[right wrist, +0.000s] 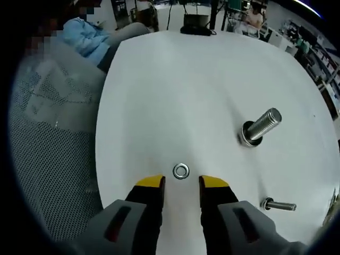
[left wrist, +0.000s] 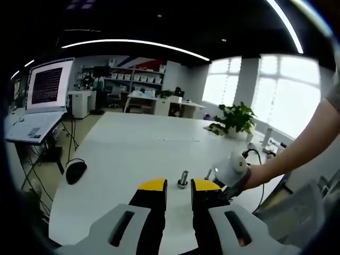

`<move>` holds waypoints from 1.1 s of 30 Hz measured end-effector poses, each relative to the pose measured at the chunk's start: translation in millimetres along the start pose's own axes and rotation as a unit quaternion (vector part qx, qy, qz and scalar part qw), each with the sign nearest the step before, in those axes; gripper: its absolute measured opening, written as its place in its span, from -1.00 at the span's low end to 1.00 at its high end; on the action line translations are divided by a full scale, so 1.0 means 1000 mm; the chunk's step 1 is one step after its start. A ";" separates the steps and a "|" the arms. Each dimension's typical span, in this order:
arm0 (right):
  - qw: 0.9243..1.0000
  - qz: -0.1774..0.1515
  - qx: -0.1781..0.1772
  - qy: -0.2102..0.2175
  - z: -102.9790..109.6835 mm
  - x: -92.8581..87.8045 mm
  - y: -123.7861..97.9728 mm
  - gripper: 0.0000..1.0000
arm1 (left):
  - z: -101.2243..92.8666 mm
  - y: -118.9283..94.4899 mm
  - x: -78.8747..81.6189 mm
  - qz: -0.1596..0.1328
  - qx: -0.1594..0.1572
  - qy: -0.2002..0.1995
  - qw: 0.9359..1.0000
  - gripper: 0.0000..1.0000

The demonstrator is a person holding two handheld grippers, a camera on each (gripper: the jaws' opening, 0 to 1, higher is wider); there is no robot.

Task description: Place the washer onto the threaded stud by aligning its center hole with the stud, sliding it down to the base, and recovering from edge contact or off-axis alignment until the washer reaches the visible bottom stop.

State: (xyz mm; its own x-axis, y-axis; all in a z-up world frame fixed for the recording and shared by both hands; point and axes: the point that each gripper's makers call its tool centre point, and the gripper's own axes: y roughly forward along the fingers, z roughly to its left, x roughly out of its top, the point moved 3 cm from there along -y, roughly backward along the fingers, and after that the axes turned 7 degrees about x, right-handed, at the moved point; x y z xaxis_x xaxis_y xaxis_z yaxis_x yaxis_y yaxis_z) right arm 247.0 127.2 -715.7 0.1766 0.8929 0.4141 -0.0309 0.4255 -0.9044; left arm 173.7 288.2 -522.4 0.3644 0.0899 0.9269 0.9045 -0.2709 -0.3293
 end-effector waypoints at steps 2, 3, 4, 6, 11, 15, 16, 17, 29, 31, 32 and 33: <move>1.000 0.000 0.001 -0.004 0.000 0.002 0.001 -0.45 | 0.000 0.000 0.000 0.001 -0.001 -0.001 1.000 -0.69; 1.000 0.000 0.002 -0.007 0.000 0.003 0.002 -0.46 | 0.000 0.000 0.000 0.000 -0.001 0.000 1.000 -0.69; 1.000 0.001 0.003 -0.009 0.000 0.004 0.002 -0.47 | 0.000 0.000 0.000 0.000 -0.001 0.000 1.000 -0.69; 1.000 0.006 0.006 -0.016 0.001 0.005 0.003 -0.50 | 0.000 0.000 -0.001 0.001 -0.001 0.000 1.000 -0.69; 0.999 0.022 0.016 -0.031 0.003 0.007 0.003 -0.54 | 0.000 0.000 0.000 -0.001 0.000 -0.003 1.000 -0.69; 0.998 0.045 0.023 -0.042 0.001 0.008 0.004 -0.57 | 0.001 -0.001 0.000 -0.003 0.001 -0.004 1.000 -0.69; 0.997 0.057 0.024 -0.051 0.001 0.008 0.004 -0.58 | 0.001 -0.001 0.001 -0.003 0.001 -0.004 1.000 -0.69; 0.996 0.063 0.026 -0.055 0.001 0.008 0.004 -0.60 | 0.001 -0.001 0.001 -0.003 0.001 -0.004 1.000 -0.69; 0.982 0.166 0.029 -0.090 0.001 0.013 0.009 -0.71 | 0.002 -0.001 0.001 -0.002 0.004 -0.004 1.000 -0.69; 0.979 0.182 0.026 -0.093 0.002 0.014 0.009 -0.71 | 0.002 -0.001 0.001 -0.002 0.005 -0.005 1.000 -0.69; 0.977 0.187 0.025 -0.094 0.003 0.015 0.009 -0.71 | 0.002 -0.001 0.001 -0.002 0.005 -0.005 1.000 -0.69; 0.977 0.193 0.022 -0.092 0.002 0.015 0.010 -0.71 | 0.003 0.000 0.001 -0.002 0.005 -0.005 1.000 -0.69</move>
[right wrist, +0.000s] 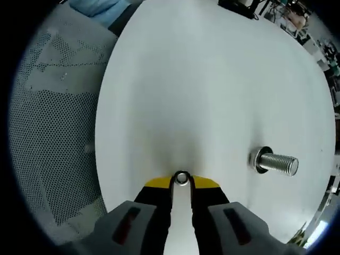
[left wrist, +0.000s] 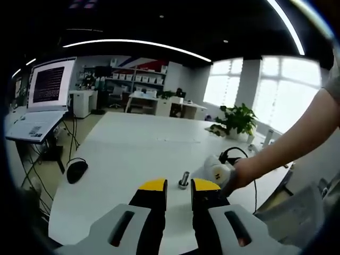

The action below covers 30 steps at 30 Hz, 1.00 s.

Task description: Place the washer onto the threaded stud by aligning its center hole with the stud, sliding it down to the base, and recovering from edge contact or off-axis alignment until the washer reaches the visible bottom stop.

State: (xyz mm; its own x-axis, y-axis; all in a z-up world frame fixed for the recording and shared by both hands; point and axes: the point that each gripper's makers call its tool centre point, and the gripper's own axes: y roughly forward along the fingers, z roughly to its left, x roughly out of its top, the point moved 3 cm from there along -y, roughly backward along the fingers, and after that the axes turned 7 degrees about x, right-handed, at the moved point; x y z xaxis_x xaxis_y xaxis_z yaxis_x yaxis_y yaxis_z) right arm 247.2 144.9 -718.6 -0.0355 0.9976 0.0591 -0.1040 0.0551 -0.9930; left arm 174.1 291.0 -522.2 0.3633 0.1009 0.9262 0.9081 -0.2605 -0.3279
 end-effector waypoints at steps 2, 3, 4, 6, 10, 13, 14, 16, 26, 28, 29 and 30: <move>1.000 0.002 -0.002 0.005 0.000 -0.001 -0.001 -0.71 | 0.000 0.000 0.000 0.001 0.000 -0.001 1.000 -0.70; 1.000 0.002 -0.002 0.006 0.000 -0.001 -0.001 -0.71 | 0.000 0.000 0.000 0.001 0.001 -0.001 1.000 -0.70; 1.000 0.001 -0.002 0.007 0.000 -0.002 -0.001 -0.71 | 0.000 0.000 0.000 0.001 0.001 -0.001 1.000 -0.70; 1.000 -0.004 -0.003 0.009 -0.001 -0.003 -0.001 -0.71 | 0.001 0.000 0.000 0.001 0.002 -0.001 1.000 -0.70; 1.000 -0.017 -0.010 0.017 0.000 -0.004 -0.001 -0.71 | 0.001 0.000 0.000 0.001 0.004 0.000 1.000 -0.70; 0.999 -0.031 -0.023 0.012 0.003 -0.004 -0.002 -0.72 | 0.001 0.000 -0.001 0.003 0.005 0.001 1.000 -0.70; 0.999 -0.035 -0.026 0.015 0.003 -0.005 -0.003 -0.72 | 0.001 0.001 -0.002 0.005 0.004 0.001 1.000 -0.70; 0.999 -0.040 -0.028 0.018 0.002 -0.005 -0.002 -0.72 | 0.001 0.001 -0.002 0.005 0.003 0.002 1.000 -0.70; 0.997 -0.060 -0.042 0.022 0.004 -0.007 -0.003 -0.73 | -0.001 0.002 -0.004 0.012 0.002 0.005 1.000 -0.70; 0.997 -0.058 -0.041 0.021 0.005 -0.008 -0.003 -0.73 | -0.001 0.002 -0.004 0.012 0.001 0.005 1.000 -0.70; 0.997 -0.059 -0.043 0.025 0.004 -0.010 -0.005 -0.73 | -0.001 0.001 -0.004 0.013 0.001 0.005 1.000 -0.70; 0.996 -0.065 -0.047 0.028 0.003 -0.010 -0.007 -0.73 | -0.001 0.001 -0.004 0.012 0.001 0.006 1.000 -0.70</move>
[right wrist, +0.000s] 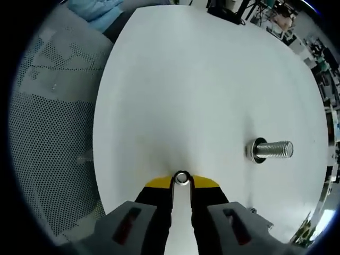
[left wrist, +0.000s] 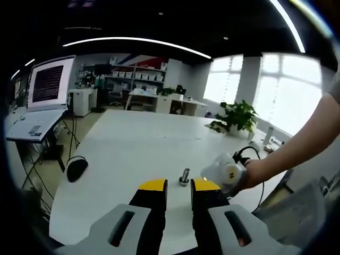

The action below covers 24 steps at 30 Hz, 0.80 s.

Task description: Place the washer onto the threaded stud by aligning its center hole with the stud, sliding it down to the base, and recovering from edge contact or off-axis alignment until the washer reaches the visible bottom stop.

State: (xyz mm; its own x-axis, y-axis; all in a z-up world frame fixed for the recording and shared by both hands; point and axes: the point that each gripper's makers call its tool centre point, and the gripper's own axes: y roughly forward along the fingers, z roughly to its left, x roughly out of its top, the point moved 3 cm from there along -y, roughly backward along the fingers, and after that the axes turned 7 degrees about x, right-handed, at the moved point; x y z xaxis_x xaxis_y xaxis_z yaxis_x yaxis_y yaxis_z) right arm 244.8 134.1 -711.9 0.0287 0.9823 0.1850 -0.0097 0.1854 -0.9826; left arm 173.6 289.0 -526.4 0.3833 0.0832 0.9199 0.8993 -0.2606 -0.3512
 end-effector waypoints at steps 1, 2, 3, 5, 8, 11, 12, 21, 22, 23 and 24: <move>1.000 -0.006 -0.003 0.005 -0.001 0.000 -0.002 -0.73 | 0.000 0.000 0.000 0.000 0.000 0.000 1.000 -0.70; 1.000 -0.012 -0.005 0.011 -0.002 0.001 -0.005 -0.73 | 0.000 0.000 0.000 -0.001 0.000 0.000 1.000 -0.70; 1.000 -0.023 -0.007 0.019 -0.004 0.002 -0.008 -0.73 | 0.001 0.000 0.000 0.000 0.000 -0.001 1.000 -0.70; 0.999 -0.030 -0.011 0.024 -0.009 0.002 -0.015 -0.73 | 0.001 0.000 0.001 -0.001 0.001 -0.002 1.000 -0.70; 0.998 -0.047 -0.020 0.040 -0.016 -0.002 -0.025 -0.73 | 0.001 0.000 0.001 -0.002 0.001 -0.003 1.000 -0.70; 0.994 -0.067 -0.025 0.080 -0.025 -0.013 -0.034 -0.73 | 0.001 0.000 0.000 -0.001 0.000 0.000 1.000 -0.70; 0.992 -0.074 -0.026 0.097 -0.029 -0.018 -0.037 -0.73 | 0.000 0.000 0.000 -0.001 0.000 0.000 1.000 -0.70; 0.975 -0.109 -0.044 0.187 -0.056 -0.057 -0.059 -0.73 | -0.001 0.001 -0.001 0.003 -0.002 0.003 1.000 -0.70; 0.973 -0.117 -0.048 0.195 -0.060 -0.060 -0.062 -0.73 | -0.001 0.001 -0.001 0.003 -0.003 0.003 1.000 -0.70; 0.970 -0.121 -0.050 0.203 -0.062 -0.062 -0.064 -0.73 | -0.001 0.001 -0.001 0.004 -0.003 0.003 1.000 -0.70; 0.968 -0.127 -0.053 0.210 -0.063 -0.065 -0.068 -0.73 | -0.001 0.001 -0.001 0.004 -0.003 0.003 1.000 -0.70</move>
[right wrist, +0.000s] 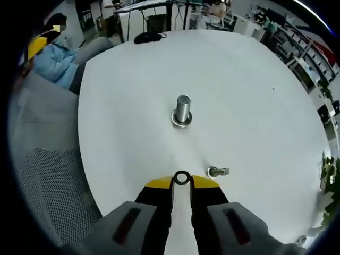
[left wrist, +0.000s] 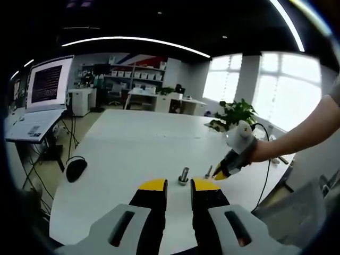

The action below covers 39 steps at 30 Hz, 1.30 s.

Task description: Place the washer onto the threaded stud by aligning its center hole with the stud, sliding it down to the base, and recovering from edge contact or off-axis alignment until the washer reaches the visible bottom stop.

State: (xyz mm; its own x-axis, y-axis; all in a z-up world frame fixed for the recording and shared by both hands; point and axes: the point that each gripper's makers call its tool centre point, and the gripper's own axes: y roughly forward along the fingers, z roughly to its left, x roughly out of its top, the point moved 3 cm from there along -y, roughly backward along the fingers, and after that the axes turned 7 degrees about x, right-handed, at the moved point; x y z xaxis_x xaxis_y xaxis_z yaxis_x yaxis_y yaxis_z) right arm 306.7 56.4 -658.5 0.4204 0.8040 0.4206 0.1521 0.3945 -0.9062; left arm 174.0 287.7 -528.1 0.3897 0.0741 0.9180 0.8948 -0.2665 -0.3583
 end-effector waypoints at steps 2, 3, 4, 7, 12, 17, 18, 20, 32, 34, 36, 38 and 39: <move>1.000 -0.010 -0.008 0.007 -0.005 -0.001 -0.004 -0.73 | 0.000 0.000 0.000 0.001 0.000 0.001 1.000 -0.70; 1.000 -0.013 -0.011 0.009 -0.007 -0.002 -0.006 -0.73 | 0.000 0.000 0.000 0.001 0.000 0.001 1.000 -0.70; 1.000 -0.016 -0.013 0.012 -0.009 -0.003 -0.008 -0.73 | 0.000 0.000 0.000 0.002 0.000 0.001 1.000 -0.70; 1.000 -0.019 -0.020 0.013 -0.014 -0.005 -0.011 -0.73 | 0.000 0.000 -0.001 0.002 -0.001 0.001 1.000 -0.70; 0.998 -0.037 -0.037 0.019 -0.025 -0.003 -0.017 -0.73 | 0.000 0.001 -0.002 0.004 -0.001 0.002 1.000 -0.70; 0.997 -0.051 -0.049 0.019 -0.035 0.004 -0.020 -0.73 | 0.000 0.001 -0.002 0.006 0.001 0.002 1.000 -0.70; 0.997 -0.050 -0.048 0.020 -0.036 0.004 -0.019 -0.73 | 0.000 0.001 -0.002 0.006 0.001 0.001 1.000 -0.70; 0.998 -0.047 -0.048 0.016 -0.037 0.005 -0.017 -0.73 | 0.000 0.001 -0.002 0.006 0.002 0.001 1.000 -0.70; 0.998 -0.038 -0.048 0.005 -0.044 0.007 -0.010 -0.72 | 0.003 0.001 -0.003 0.008 0.008 0.001 1.000 -0.70; 0.998 -0.038 -0.048 0.005 -0.046 0.008 -0.009 -0.72 | 0.002 0.001 -0.003 0.009 0.009 0.001 1.000 -0.70; 0.998 -0.037 -0.044 0.006 -0.046 0.009 -0.006 -0.72 | 0.003 0.001 -0.004 0.010 0.009 0.001 1.000 -0.70; 0.998 -0.033 -0.044 -0.004 -0.045 0.008 -0.005 -0.72 | 0.002 0.001 -0.004 0.010 0.009 0.002 1.000 -0.70; 0.999 -0.031 -0.043 -0.005 -0.044 0.008 -0.004 -0.72 | 0.002 0.001 -0.004 0.010 0.009 0.002 1.000 -0.70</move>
State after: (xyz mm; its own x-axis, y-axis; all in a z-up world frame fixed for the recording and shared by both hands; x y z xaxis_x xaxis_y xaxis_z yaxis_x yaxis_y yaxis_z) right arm 348.5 42.1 -653.7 0.3983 0.7837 0.4766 0.2537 0.4052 -0.8783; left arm 173.9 289.4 -532.1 0.4059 0.0649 0.9116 0.8908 -0.2508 -0.3788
